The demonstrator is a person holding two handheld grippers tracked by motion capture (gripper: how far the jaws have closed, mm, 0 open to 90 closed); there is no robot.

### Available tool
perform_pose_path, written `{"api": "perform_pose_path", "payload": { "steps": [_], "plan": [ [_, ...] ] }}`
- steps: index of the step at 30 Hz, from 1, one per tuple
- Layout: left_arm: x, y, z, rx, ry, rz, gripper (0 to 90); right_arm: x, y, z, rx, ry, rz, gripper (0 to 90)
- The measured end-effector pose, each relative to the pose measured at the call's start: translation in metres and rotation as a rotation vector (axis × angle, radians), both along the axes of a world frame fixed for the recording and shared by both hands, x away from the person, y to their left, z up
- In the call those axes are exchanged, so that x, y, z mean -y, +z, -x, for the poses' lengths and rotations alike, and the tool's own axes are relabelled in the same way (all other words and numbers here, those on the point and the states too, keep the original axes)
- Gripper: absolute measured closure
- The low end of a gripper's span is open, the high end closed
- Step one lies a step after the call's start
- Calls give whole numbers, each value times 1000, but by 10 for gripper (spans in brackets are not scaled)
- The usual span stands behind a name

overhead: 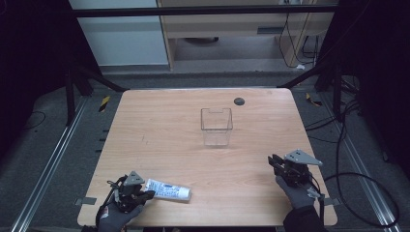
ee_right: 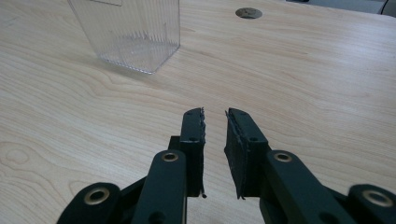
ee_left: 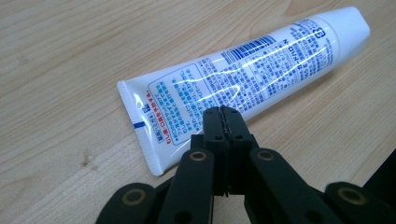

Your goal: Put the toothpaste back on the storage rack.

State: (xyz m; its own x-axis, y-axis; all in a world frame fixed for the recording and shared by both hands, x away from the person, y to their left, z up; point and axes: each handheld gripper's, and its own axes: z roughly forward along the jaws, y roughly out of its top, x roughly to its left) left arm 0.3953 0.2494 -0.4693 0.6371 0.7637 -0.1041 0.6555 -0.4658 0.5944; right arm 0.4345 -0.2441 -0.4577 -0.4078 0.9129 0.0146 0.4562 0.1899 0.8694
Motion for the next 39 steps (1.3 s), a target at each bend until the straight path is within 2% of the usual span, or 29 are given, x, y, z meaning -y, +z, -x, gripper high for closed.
{"api": "perform_pose_path", "payload": {
  "steps": [5,7,12,22,27,39],
  "plan": [
    [4,-3,-1,-9,2,-12,895,0,0,0,-3,-2,0,754],
    [4,-4,-1,-4,12,-3,896,0,-1,-1,-6,-2,1,752],
    [5,-4,-5,10,21,-13,895,0,0,-1,-2,-4,-2,747],
    [10,-6,-21,29,57,-7,895,-1,-1,-2,-11,-4,0,734],
    [16,-7,-31,58,87,-21,896,0,-1,-3,-13,-6,3,730],
    [19,-9,-44,53,117,-12,895,0,-2,-4,-13,-5,7,724]
  ]
}}
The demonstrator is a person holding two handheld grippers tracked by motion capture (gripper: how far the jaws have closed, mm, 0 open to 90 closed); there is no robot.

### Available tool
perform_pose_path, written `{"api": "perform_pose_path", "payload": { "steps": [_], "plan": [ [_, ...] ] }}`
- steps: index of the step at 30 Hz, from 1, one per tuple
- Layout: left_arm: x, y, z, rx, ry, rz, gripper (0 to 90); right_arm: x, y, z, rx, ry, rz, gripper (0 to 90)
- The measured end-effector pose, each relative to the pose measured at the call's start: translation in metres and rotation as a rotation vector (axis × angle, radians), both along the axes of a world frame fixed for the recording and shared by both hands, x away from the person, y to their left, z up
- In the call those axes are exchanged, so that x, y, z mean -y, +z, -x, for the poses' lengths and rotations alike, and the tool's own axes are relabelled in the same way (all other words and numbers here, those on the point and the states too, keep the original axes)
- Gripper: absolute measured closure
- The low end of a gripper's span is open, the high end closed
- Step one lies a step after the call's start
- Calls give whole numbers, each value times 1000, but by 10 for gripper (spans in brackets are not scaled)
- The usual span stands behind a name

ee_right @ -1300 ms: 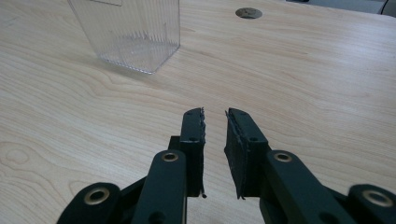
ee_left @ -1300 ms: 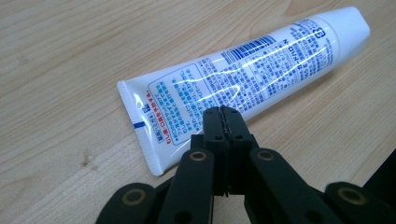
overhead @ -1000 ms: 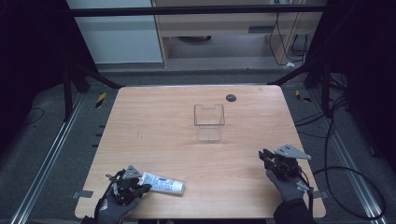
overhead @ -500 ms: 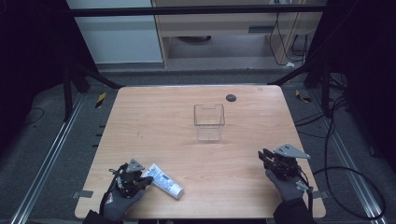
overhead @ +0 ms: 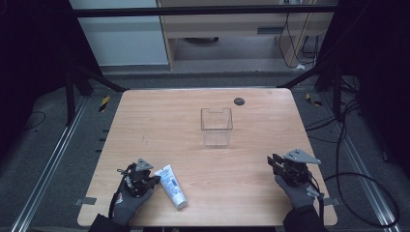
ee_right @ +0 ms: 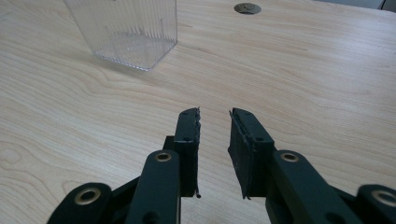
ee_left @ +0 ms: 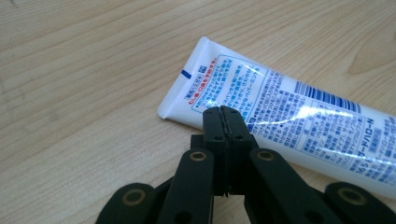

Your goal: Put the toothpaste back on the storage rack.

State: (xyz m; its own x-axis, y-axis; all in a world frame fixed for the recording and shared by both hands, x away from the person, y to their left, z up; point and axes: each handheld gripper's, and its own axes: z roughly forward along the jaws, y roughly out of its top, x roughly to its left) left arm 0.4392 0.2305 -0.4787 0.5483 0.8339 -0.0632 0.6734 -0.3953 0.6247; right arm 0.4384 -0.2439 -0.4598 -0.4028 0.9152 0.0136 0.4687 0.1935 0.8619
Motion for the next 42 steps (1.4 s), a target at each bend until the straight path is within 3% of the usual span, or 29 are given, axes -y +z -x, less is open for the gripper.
{"api": "perform_pose_path", "payload": {
  "steps": [20,30,42],
  "plan": [
    [24,3,-22,13,-28,-16,895,0,0,0,3,-1,1,718],
    [37,3,-26,9,-54,-22,895,0,0,0,3,1,0,716],
    [51,8,-24,32,-105,-11,892,0,0,-1,3,2,2,715]
  ]
}}
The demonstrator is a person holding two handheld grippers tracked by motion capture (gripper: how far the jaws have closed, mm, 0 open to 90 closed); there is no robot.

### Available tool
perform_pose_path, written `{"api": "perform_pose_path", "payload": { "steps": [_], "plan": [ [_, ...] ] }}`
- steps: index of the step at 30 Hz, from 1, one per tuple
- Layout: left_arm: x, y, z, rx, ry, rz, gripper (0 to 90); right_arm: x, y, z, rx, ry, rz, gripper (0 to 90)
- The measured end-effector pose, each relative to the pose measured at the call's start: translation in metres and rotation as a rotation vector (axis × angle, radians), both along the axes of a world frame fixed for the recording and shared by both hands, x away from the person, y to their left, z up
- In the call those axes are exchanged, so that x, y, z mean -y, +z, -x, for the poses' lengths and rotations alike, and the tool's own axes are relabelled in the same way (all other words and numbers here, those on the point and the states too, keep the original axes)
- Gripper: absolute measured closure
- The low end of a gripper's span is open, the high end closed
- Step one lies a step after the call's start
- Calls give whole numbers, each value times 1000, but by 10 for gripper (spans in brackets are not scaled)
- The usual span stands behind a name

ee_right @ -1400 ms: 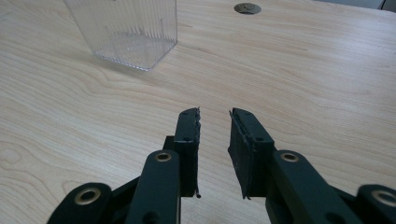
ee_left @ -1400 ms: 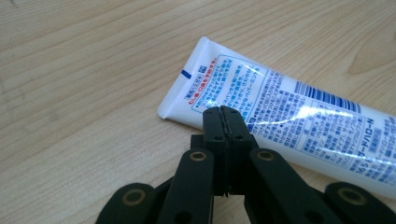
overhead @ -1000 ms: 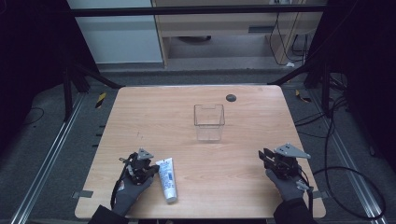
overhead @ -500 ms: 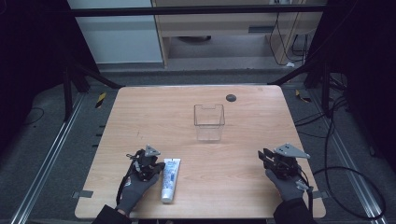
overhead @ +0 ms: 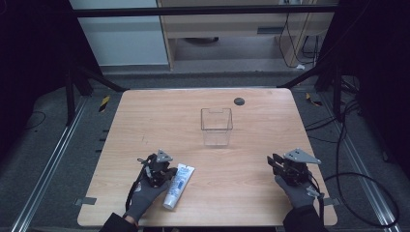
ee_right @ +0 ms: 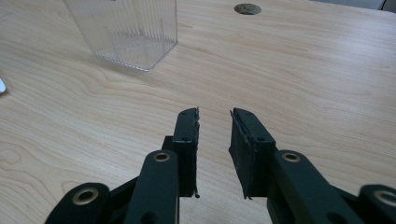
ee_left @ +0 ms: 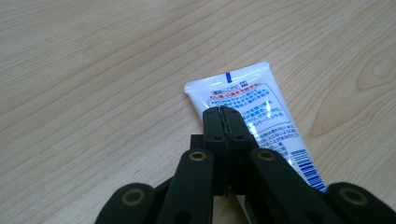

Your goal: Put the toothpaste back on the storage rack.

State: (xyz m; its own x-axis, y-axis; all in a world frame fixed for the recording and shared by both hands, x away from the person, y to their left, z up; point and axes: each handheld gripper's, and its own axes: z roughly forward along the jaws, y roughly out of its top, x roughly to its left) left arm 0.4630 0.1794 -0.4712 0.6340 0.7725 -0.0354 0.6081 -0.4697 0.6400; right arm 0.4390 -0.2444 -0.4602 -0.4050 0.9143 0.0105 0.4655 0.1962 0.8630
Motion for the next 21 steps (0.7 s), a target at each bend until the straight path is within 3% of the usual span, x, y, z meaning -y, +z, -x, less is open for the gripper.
{"api": "perform_pose_path", "payload": {
  "steps": [14,21],
  "plan": [
    [7,3,3,4,-42,7,858,0,0,0,1,0,-1,713],
    [-9,25,6,78,27,60,674,2,0,0,0,-7,-5,703]
  ]
}}
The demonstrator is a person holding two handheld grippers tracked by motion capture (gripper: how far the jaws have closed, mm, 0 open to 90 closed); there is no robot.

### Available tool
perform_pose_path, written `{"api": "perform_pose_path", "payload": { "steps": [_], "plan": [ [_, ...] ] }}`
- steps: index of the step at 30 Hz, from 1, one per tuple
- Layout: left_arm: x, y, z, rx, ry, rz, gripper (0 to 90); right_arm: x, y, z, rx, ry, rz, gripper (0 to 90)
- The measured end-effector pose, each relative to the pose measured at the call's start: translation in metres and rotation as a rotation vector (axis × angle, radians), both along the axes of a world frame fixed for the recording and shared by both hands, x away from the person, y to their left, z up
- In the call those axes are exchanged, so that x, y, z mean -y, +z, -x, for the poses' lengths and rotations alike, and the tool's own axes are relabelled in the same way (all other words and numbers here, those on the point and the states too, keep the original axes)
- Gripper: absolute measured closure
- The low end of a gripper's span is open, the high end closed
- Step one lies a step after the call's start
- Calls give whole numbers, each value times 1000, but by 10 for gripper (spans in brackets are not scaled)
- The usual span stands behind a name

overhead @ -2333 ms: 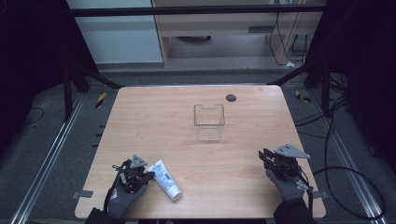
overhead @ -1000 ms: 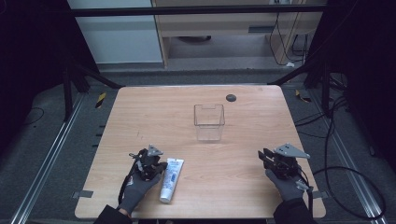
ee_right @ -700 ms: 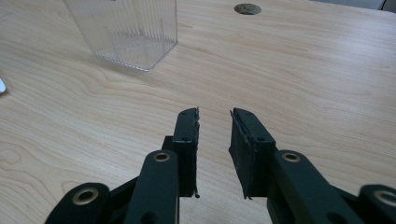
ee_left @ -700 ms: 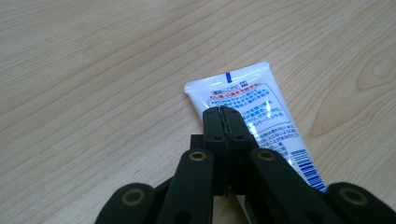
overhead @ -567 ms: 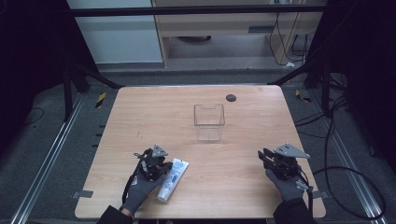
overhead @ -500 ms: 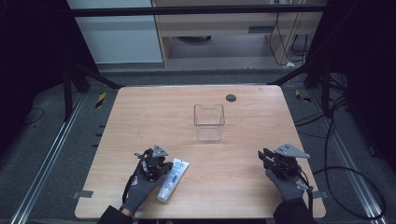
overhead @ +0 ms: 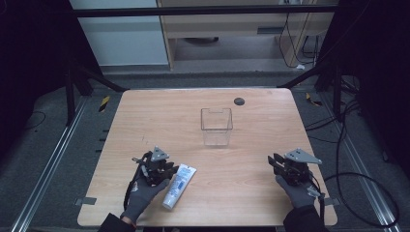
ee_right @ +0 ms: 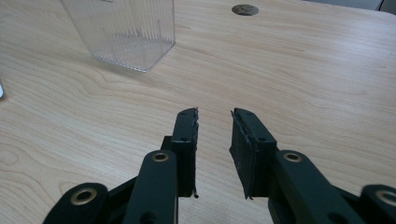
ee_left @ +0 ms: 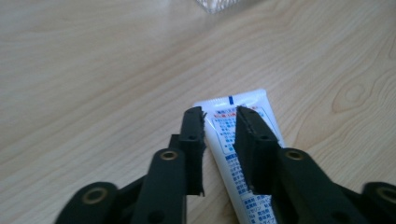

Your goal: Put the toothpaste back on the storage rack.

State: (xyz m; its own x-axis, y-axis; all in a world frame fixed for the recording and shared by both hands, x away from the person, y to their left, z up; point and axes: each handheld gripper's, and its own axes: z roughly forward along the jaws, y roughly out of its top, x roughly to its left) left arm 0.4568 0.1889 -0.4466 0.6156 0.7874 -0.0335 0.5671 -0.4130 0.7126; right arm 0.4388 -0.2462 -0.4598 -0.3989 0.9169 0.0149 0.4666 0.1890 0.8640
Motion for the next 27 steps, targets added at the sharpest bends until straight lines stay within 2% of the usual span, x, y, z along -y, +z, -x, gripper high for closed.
{"api": "perform_pose_path", "payload": {
  "steps": [3,5,6,7,8,13,20,27],
  "plan": [
    [-6,11,1,18,28,12,572,0,0,0,-1,-2,0,680],
    [-6,15,2,21,34,10,465,1,0,0,0,-8,-5,658],
    [-6,18,2,25,37,10,465,1,0,0,0,-8,-5,658],
    [-6,19,2,22,38,12,409,1,-1,0,4,-10,0,637],
    [-5,20,3,19,36,7,409,1,-1,0,4,-10,0,637],
    [1,27,4,10,34,-14,274,3,-1,-1,5,-24,6,570],
    [9,29,6,-9,21,6,210,4,-2,-3,-3,-45,22,517],
    [20,21,7,-70,-8,-30,190,5,-1,-4,-4,-54,23,492]
  ]
}}
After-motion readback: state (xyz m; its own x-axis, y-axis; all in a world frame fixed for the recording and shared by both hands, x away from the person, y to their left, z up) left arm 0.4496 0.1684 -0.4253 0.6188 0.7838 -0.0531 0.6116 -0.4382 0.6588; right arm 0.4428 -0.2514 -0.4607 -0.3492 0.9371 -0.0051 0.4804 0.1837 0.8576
